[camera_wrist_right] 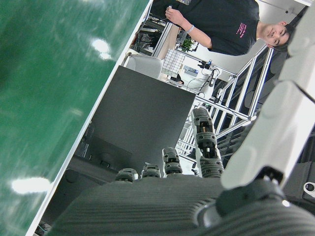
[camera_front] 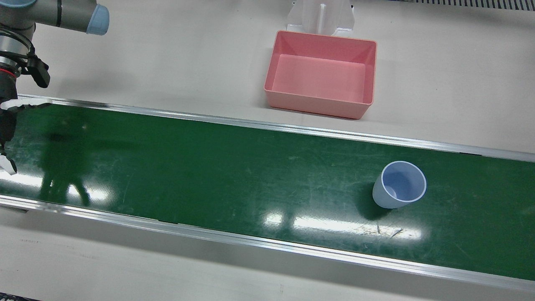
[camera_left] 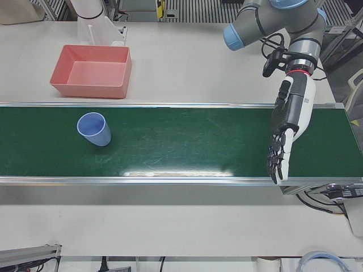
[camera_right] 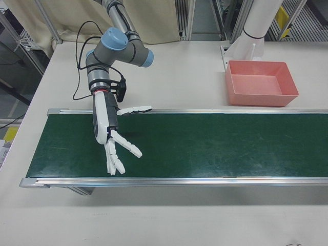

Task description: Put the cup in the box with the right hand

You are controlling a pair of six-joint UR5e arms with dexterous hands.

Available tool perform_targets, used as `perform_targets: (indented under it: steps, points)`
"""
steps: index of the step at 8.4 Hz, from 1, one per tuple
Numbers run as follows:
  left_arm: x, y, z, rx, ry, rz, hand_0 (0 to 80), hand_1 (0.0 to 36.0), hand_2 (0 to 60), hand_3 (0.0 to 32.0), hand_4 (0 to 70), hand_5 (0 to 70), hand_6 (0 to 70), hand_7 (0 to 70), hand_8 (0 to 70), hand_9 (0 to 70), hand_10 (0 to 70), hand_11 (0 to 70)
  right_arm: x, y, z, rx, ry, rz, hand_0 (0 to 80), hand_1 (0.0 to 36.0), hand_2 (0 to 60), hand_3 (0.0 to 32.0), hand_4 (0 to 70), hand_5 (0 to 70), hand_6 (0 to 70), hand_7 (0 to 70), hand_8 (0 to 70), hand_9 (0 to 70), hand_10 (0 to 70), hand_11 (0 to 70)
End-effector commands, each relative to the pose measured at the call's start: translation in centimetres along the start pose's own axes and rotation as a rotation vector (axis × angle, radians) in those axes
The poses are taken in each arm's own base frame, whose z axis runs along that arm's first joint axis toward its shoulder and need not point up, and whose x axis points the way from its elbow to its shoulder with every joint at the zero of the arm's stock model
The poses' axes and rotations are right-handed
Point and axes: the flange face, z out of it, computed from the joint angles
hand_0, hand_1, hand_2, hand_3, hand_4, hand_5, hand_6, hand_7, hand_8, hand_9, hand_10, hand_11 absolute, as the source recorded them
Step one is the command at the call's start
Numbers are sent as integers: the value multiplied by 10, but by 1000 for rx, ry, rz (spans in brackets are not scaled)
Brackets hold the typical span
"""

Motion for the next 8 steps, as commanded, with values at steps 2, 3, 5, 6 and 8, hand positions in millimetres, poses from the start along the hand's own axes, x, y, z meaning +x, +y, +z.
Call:
perform_targets:
  steps: [2, 3, 5, 6, 8]
  points:
    - [0, 0, 0, -1, 1, 0, 0, 0, 0, 0, 0, 0, 0, 0, 0, 0, 0, 0, 4, -5, -7, 12, 11, 0, 449, 60, 36, 12, 122, 27, 33, 150, 7, 51, 11, 26]
    - [0, 0, 0, 1, -1, 0, 0, 0, 0, 0, 0, 0, 0, 0, 0, 0, 0, 0, 5, -5, -7, 13, 13, 0, 413, 86, 143, 12, 84, 27, 33, 149, 8, 52, 11, 27]
    - [0, 0, 0, -1, 1, 0, 0, 0, 0, 0, 0, 0, 0, 0, 0, 0, 0, 0, 6, -7, -11, 17, 17, -3, 427, 78, 108, 14, 94, 27, 32, 145, 7, 50, 12, 28]
    - [0, 0, 0, 1, -1, 0, 0, 0, 0, 0, 0, 0, 0, 0, 0, 0, 0, 0, 7, -7, -11, 16, 20, -4, 432, 67, 72, 18, 105, 27, 32, 143, 7, 49, 11, 27]
    - [0, 0, 0, -1, 1, 0, 0, 0, 0, 0, 0, 0, 0, 0, 0, 0, 0, 0, 9, -6, -10, 15, 24, -4, 403, 82, 145, 14, 84, 26, 32, 144, 7, 49, 12, 28]
